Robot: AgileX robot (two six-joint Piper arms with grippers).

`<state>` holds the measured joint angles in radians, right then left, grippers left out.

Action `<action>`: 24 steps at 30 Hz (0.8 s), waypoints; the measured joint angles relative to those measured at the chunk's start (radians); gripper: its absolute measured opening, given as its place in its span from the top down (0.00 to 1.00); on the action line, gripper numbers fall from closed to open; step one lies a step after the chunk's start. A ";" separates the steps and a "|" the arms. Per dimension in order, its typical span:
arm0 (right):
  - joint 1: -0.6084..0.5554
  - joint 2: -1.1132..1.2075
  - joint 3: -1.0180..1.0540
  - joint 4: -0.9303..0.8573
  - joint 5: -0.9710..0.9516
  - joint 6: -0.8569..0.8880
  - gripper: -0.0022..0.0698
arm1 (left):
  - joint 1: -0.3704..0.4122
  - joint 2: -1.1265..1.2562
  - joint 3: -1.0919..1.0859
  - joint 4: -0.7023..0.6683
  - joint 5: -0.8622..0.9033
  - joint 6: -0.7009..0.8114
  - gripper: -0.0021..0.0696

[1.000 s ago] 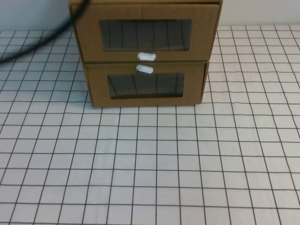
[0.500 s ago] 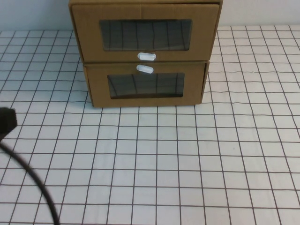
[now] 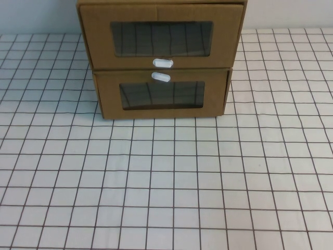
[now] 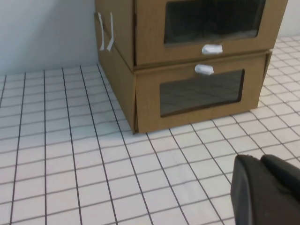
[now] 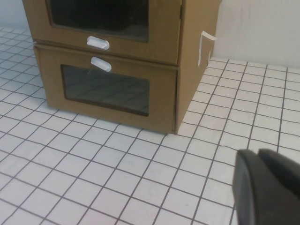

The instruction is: Close the shoe box

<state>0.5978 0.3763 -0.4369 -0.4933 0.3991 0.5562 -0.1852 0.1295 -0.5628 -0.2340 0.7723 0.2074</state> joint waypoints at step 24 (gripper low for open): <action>0.000 0.000 0.002 -0.001 -0.002 0.000 0.99 | 0.000 -0.002 0.138 -0.005 0.016 0.000 0.98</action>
<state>0.5978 0.3763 -0.4348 -0.4947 0.3974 0.5562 -0.1852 0.1278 -0.4250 -0.2395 0.7880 0.2074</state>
